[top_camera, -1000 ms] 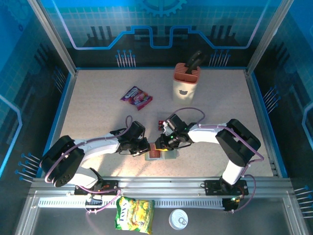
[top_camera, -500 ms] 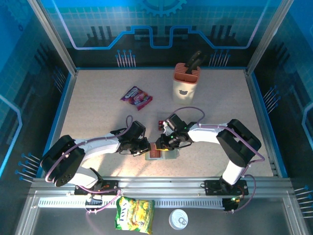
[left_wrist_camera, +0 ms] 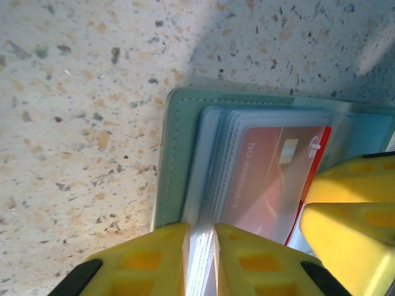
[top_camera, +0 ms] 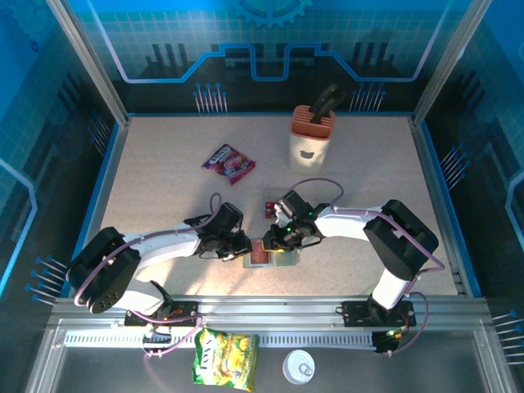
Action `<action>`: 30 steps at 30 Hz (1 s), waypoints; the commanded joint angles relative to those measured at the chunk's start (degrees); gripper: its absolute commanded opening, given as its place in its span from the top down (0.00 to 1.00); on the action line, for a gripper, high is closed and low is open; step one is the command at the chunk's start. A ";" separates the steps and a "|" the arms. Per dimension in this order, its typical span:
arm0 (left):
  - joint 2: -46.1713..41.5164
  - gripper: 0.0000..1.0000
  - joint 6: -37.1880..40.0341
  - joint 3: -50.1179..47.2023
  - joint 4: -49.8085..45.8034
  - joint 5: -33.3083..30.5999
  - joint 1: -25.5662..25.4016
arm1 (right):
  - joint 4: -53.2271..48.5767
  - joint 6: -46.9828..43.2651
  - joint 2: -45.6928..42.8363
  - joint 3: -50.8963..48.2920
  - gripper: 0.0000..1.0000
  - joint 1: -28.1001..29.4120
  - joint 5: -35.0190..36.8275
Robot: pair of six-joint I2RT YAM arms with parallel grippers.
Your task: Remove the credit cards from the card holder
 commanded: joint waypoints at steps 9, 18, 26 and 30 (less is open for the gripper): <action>-0.05 0.84 -0.05 -1.20 -1.40 -0.84 0.14 | -3.03 -0.29 -3.74 1.15 0.71 0.50 0.49; -2.33 0.83 0.16 -0.48 -1.42 -0.27 0.19 | -3.27 0.02 -4.37 1.16 0.71 0.69 0.32; 0.95 0.83 0.35 -0.16 0.98 2.56 0.11 | -3.34 0.07 -4.59 0.89 0.71 0.72 0.47; 1.76 0.85 0.67 -0.28 -0.11 1.59 0.09 | -3.47 0.07 -4.92 0.78 0.71 0.68 0.60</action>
